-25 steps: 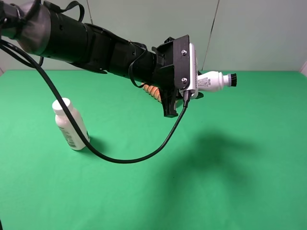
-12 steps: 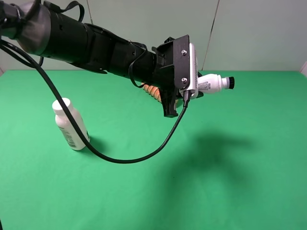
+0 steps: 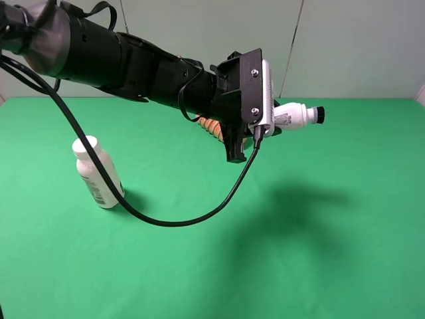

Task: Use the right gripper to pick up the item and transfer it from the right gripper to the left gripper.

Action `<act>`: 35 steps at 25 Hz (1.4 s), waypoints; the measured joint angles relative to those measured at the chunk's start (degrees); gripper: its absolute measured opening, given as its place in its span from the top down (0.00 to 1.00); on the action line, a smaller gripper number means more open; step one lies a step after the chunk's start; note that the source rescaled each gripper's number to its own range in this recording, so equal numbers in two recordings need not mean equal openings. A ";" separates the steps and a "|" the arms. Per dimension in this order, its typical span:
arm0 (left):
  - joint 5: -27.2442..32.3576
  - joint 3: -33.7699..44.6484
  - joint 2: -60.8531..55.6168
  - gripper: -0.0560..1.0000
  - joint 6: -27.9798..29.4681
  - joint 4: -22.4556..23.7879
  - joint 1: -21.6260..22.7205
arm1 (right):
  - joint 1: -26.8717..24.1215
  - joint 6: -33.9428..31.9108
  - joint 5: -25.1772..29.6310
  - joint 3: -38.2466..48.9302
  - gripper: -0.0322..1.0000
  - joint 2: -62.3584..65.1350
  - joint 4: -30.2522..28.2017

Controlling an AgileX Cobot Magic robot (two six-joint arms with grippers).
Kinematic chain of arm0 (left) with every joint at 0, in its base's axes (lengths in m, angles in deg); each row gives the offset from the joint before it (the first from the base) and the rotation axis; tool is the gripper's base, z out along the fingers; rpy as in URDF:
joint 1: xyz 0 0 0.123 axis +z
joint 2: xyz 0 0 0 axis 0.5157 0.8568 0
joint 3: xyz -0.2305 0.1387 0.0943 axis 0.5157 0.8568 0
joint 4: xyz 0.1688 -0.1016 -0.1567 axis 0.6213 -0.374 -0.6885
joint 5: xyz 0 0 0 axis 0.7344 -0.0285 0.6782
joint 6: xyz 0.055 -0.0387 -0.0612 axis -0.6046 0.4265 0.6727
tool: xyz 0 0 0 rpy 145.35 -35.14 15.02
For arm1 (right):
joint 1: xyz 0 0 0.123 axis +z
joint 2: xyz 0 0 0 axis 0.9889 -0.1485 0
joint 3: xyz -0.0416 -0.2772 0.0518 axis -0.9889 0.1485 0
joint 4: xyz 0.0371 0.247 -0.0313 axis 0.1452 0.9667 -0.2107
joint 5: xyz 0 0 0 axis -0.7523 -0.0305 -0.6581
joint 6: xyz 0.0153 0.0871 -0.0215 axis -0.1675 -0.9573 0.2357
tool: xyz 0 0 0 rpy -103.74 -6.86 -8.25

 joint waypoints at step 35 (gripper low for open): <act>1.95 -1.21 -3.01 0.95 24.42 17.68 0.66 | -3.33 0.16 0.10 0.00 0.00 3.85 0.00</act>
